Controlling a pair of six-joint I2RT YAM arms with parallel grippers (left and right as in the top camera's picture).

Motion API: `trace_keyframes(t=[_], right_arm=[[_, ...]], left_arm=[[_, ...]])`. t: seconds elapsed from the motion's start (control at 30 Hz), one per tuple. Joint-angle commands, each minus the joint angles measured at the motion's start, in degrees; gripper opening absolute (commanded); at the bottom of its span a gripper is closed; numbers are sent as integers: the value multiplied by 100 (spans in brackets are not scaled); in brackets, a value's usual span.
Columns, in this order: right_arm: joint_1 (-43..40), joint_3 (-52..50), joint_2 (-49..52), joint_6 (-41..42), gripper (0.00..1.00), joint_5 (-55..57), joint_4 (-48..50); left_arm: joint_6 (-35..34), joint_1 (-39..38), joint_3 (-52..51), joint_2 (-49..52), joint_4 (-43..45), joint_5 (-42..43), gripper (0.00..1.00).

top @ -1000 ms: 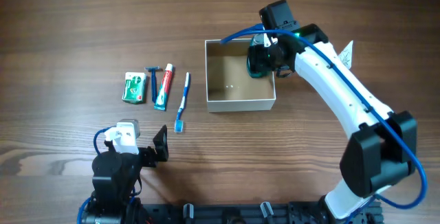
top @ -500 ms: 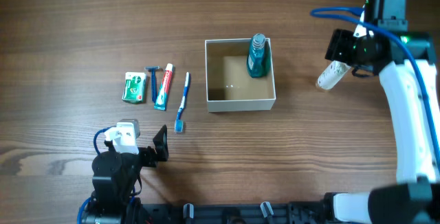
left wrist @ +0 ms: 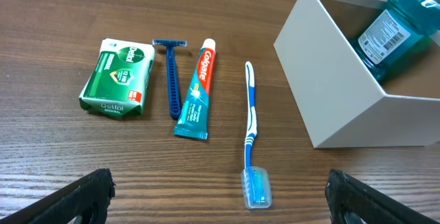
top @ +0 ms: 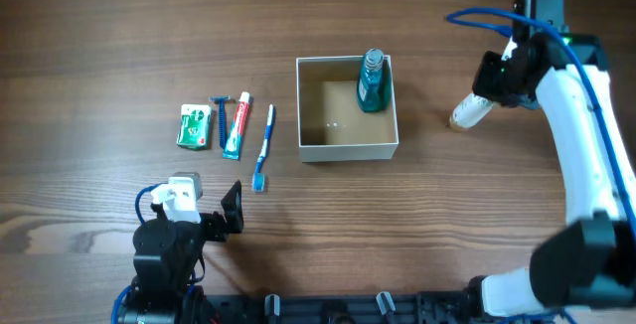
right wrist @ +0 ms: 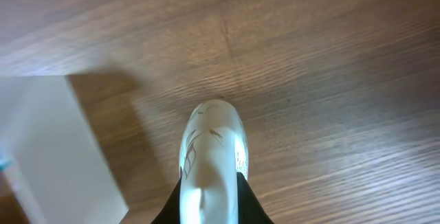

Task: Pack container
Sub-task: 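Grasp the white lotion tube with the right gripper, then place the lotion tube into the box beside the mouthwash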

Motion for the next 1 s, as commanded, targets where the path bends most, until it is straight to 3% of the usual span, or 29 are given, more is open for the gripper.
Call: trace_keyframes(t=[0.0, 0.13, 0.27, 0.37, 0.63, 0.8, 0.83, 0.9, 0.97], right_arm=[[544, 221, -1469, -122, 4, -74, -83], [1856, 258, -2684, -96, 4, -640, -136], [2999, 258, -2959, 72, 4, -632, -85], [3342, 256, -2479, 24, 5, -306, 9], [3257, 256, -96, -125, 4, 671, 76], [2997, 249, 527, -122, 4, 369, 208], [2964, 249, 538, -127, 7, 334, 205], [2942, 251, 529, -155, 58, 337, 205], [2944, 254, 365, -282, 61, 341, 208]], left_arm=[[111, 33, -61, -37, 0, 129, 100], [111, 33, -61, -37, 0, 129, 100], [111, 33, -61, -37, 0, 129, 100], [111, 33, -61, -37, 0, 131, 100], [111, 33, -61, -37, 0, 129, 100], [111, 33, -61, -37, 0, 129, 100], [111, 33, -61, -37, 0, 129, 100], [111, 33, -61, -37, -2, 129, 100], [111, 33, -61, -35, 0, 129, 100]])
